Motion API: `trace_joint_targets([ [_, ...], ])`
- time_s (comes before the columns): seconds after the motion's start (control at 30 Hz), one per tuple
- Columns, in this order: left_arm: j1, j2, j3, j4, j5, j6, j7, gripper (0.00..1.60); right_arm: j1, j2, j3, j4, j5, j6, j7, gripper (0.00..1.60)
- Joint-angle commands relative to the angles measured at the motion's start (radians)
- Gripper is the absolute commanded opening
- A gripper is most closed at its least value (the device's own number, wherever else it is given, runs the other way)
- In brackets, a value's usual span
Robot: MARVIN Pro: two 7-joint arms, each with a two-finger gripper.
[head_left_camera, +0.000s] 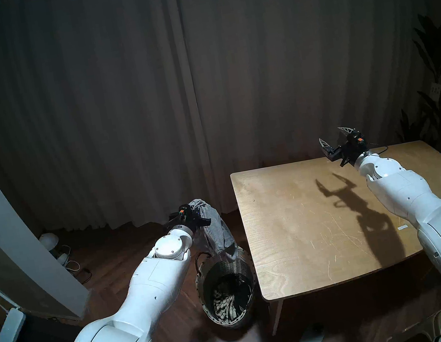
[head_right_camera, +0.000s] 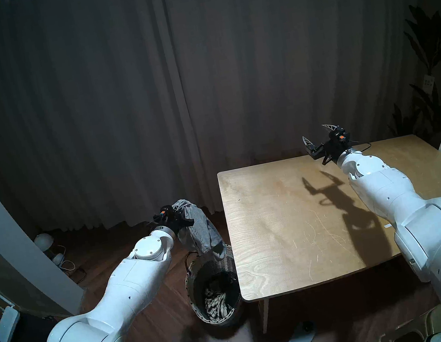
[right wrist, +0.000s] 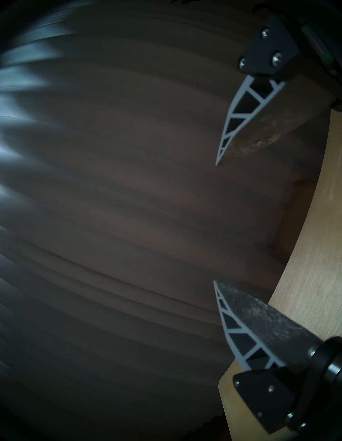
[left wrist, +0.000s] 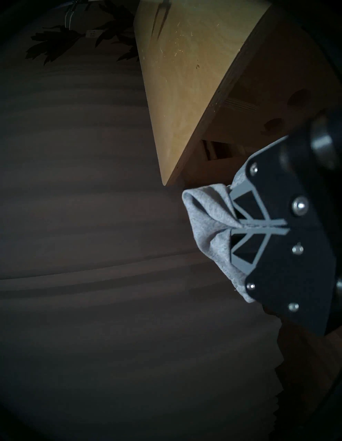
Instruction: Toss clothes into the laundry hamper
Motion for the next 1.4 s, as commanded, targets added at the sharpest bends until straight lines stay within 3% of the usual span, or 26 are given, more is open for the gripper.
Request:
trace_joint_targets([
  [0.0,-0.052,-0.059,0.012,0.028,-0.013,-0.067,-0.049,0.00,-0.048,0.030,0.029,-0.062,0.036,0.020,-0.004,1.60],
  [0.3,0.057,-0.068,0.010,-0.013,-0.055,-0.171,-0.071,0.00,-0.141,0.062,0.043,-0.183,0.051,0.089,-0.029,1.60],
  [0.6,0.068,-0.047,-0.008,-0.002,-0.056,-0.224,-0.055,0.00,-0.237,0.082,0.031,-0.305,0.041,0.176,-0.077,1.60],
  [1.07,0.125,-0.035,-0.032,-0.036,-0.083,-0.250,-0.042,0.00,-0.344,0.101,0.030,-0.361,0.047,0.231,-0.119,1.60],
  [1.37,0.130,-0.019,-0.040,-0.021,-0.089,-0.271,-0.041,0.00,-0.346,0.085,0.013,-0.372,0.019,0.229,-0.143,1.60],
])
